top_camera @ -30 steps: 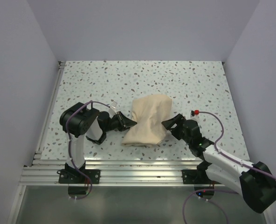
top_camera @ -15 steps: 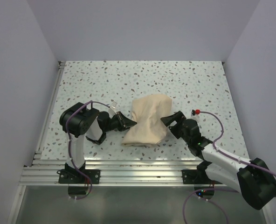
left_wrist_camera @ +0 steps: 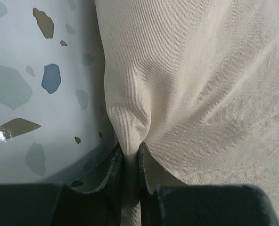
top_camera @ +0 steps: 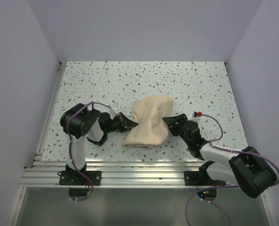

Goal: Prepare the surgical pack

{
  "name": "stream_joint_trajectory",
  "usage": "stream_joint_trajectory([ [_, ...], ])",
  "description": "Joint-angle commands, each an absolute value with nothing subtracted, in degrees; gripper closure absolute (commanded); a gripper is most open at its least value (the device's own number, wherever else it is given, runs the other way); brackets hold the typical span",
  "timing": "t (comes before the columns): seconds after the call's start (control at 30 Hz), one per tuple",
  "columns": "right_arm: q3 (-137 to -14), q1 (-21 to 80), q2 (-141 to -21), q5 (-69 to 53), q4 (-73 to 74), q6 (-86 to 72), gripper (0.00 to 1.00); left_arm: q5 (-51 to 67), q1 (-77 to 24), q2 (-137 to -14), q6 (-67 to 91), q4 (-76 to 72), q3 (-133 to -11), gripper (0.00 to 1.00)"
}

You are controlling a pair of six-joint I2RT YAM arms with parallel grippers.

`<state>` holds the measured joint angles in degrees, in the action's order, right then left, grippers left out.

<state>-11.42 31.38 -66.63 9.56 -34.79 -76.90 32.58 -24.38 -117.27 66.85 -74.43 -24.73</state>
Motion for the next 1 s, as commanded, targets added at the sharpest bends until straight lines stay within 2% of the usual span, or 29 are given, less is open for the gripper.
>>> stream_joint_trajectory([
  [0.0, -10.72, 31.46, -67.15, 12.48, -41.4, -80.41, 0.51, 31.03, -23.91, -119.62, 63.19, -66.8, -22.59, 1.0],
  [0.07, -11.25, 31.46, -67.06, 12.74, -41.83, -80.68, 0.7, 31.03, -23.82, -119.53, 63.11, -66.62, -22.67, 1.0],
  [0.13, -11.95, 31.46, -66.01, 12.92, -42.45, -79.98, 0.95, 31.2, -23.73, -119.62, 63.11, -66.62, -22.85, 1.0],
  [0.17, -12.48, 31.46, -65.31, 12.83, -40.28, -79.46, 1.0, 31.2, -23.64, -119.62, 63.02, -66.45, -22.94, 1.0],
  [0.33, -17.66, 31.47, -60.3, 14.85, -19.92, -75.33, 0.98, 31.38, -23.64, -119.79, 62.84, -66.18, -23.38, 1.0],
  [0.53, -18.01, 31.55, -59.93, 16.96, -14.25, -73.04, 1.0, 31.46, -23.47, -120.14, 62.58, -66.01, -23.55, 1.0],
  [0.7, -20.47, 31.64, -69.32, 13.63, -16.69, -71.45, 1.0, 31.73, -23.38, -120.59, 62.58, -66.27, -23.55, 1.0],
  [0.97, -23.64, 36.12, -80.85, 14.5, -29.25, -69.35, 1.0, 32.08, -23.38, -121.29, 62.58, -66.8, -23.64, 1.0],
])
